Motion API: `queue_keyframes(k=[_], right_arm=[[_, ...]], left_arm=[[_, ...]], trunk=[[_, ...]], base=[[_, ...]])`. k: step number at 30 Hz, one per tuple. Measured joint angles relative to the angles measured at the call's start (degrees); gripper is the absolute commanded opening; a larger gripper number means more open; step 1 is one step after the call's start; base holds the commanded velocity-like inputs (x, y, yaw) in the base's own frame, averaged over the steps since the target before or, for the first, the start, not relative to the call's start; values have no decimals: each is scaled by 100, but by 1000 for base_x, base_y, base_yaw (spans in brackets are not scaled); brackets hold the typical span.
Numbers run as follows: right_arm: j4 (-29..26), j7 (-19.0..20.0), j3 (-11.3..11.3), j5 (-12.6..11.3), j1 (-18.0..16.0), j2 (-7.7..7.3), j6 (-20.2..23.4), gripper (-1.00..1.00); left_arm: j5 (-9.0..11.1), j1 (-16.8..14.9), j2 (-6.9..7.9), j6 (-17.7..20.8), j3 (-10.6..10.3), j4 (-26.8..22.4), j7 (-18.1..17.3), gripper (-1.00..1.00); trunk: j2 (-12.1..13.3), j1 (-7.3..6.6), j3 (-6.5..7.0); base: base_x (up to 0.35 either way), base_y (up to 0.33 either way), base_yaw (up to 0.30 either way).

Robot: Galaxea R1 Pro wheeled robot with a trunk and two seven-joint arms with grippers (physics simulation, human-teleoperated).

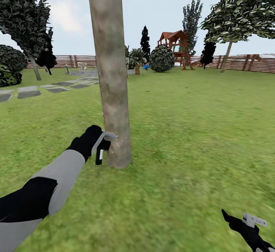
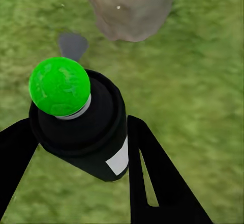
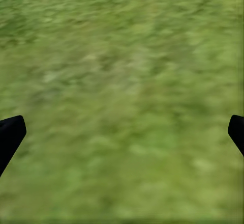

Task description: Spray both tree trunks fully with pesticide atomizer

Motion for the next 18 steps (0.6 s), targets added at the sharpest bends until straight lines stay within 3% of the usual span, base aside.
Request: queue_keyframes(k=[18], right_arm=[[-2,0,4,1,0,0,0,100]], left_arm=[[0,-1011,77,135,-20,17,-7,-100]], trunk=[[0,0,0]], base=[[0,0,0]])
